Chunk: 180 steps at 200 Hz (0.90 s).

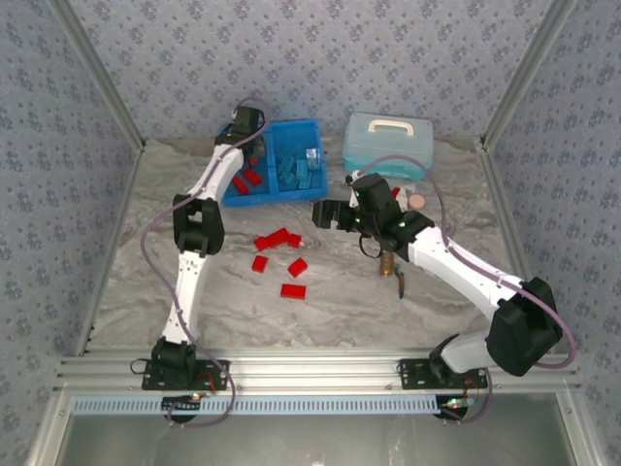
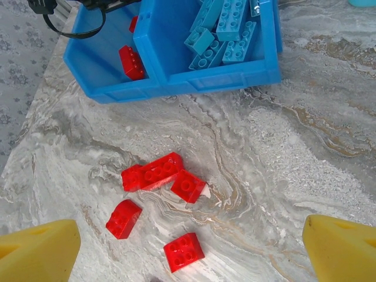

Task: Sort the legos into containers by color

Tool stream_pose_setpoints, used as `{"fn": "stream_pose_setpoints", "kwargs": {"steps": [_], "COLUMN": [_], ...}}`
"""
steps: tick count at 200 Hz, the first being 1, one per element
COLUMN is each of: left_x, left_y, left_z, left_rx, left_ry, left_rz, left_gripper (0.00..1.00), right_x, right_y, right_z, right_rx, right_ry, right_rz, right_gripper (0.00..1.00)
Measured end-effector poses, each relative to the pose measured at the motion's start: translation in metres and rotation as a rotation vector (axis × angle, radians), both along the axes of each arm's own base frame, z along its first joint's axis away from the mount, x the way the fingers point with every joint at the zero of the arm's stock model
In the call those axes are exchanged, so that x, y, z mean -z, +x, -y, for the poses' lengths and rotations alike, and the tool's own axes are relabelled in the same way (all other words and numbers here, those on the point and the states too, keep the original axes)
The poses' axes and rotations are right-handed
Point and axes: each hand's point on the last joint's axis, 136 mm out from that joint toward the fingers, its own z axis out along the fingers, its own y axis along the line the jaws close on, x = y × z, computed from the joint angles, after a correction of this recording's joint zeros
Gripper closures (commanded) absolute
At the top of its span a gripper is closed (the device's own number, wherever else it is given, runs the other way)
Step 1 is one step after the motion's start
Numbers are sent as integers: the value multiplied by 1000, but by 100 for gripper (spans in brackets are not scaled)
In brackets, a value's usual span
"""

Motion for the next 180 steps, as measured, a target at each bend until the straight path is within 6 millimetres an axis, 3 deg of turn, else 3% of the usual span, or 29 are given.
{"fn": "stream_pose_setpoints", "kwargs": {"steps": [40, 55, 69, 88, 112, 131, 153, 180], "left_x": [-7, -23, -49, -98, -164, -193, -187, -128], "left_y": [-4, -11, -23, -55, -116, -166, -217, -271], "left_z": [3, 4, 4, 3, 6, 12, 22, 33], "left_rx": [3, 2, 5, 12, 50, 86, 142, 205], "left_ry": [-23, -44, -70, -109, -172, -204, -208, -168], "left_rz": [-7, -12, -3, 27, 98, 145, 131, -8], "left_gripper": [46, 46, 46, 46, 46, 46, 46, 45], "right_x": [-1, -1, -3, -7, -11, -12, -13, -12], "right_y": [0, 0, -1, -2, -2, -4, -5, -5], "right_z": [0, 0, 1, 1, 2, 3, 3, 4], "right_rx": [0, 0, 0, 1, 1, 2, 2, 3], "right_ry": [1, 2, 4, 10, 17, 21, 23, 22], "right_rz": [1, 2, 5, 13, 21, 24, 25, 24], "right_gripper": [0, 0, 0, 0, 0, 0, 0, 0]}}
